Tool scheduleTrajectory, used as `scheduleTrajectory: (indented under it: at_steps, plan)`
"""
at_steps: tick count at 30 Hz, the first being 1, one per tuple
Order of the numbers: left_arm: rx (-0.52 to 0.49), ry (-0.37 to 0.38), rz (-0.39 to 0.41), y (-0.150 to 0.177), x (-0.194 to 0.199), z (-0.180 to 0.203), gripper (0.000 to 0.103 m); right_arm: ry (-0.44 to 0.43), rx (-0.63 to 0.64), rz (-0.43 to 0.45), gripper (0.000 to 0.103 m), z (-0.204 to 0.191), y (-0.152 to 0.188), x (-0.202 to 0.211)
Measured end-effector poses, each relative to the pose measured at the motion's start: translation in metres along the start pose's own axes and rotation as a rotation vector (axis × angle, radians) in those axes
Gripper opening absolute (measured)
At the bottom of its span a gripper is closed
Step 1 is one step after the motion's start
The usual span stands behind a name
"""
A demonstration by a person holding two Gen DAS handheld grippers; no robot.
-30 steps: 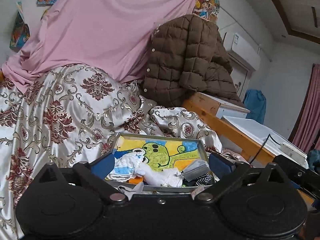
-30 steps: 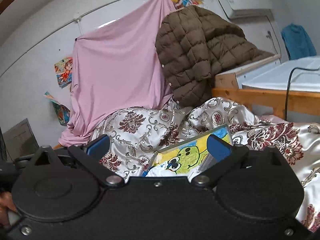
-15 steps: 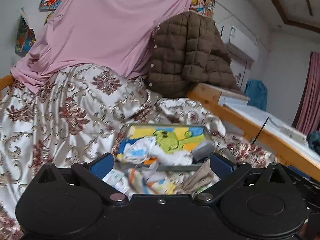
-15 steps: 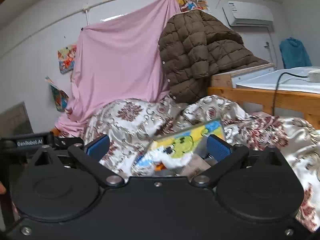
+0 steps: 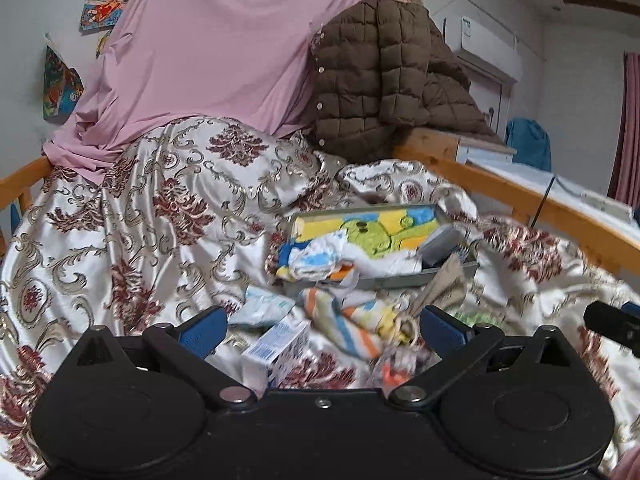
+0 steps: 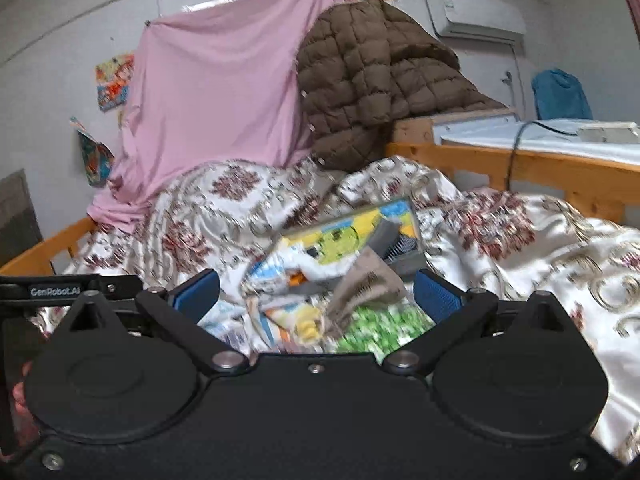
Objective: Organize soft objects
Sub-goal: 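Raise both open tools away from the picture tray over the bed, then reach left tool to the grey cloth while right tool approaches the beige drawstring bag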
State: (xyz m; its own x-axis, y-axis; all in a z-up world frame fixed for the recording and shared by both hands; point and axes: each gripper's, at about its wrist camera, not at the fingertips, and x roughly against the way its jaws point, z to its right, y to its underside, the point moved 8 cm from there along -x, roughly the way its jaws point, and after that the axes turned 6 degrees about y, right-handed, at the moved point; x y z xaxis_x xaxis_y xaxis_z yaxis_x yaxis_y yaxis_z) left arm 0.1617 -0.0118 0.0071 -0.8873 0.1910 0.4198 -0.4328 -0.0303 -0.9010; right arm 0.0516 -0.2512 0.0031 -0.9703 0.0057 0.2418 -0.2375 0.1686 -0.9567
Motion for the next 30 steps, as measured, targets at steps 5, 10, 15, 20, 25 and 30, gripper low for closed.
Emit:
scheduleTrajectory:
  at_steps: [5,10,15,20,25,30]
  plan:
    - [-0.005,-0.015,-0.081,0.031,-0.003,-0.004,0.102,0.075,-0.007,-0.086,0.103,0.006,0.017,-0.010]
    - [-0.017,0.000,-0.135,0.044,-0.009,-0.001,0.102,0.120,-0.019,-0.210,0.103,0.010,0.036,-0.027]
    - [-0.003,0.003,-0.186,0.053,-0.017,-0.003,0.102,0.127,0.014,-0.323,0.103,0.003,0.055,-0.046]
    - [0.058,0.031,-0.269,0.063,-0.027,-0.004,0.102,0.134,0.071,-0.390,0.103,-0.008,0.064,-0.058]
    - [0.084,0.021,-0.320,0.070,-0.035,-0.006,0.102,0.130,0.113,-0.447,0.103,-0.013,0.071,-0.069]
    - [0.067,-0.026,-0.366,0.073,-0.045,-0.010,0.102,0.136,0.120,-0.452,0.103,-0.016,0.071,-0.073]
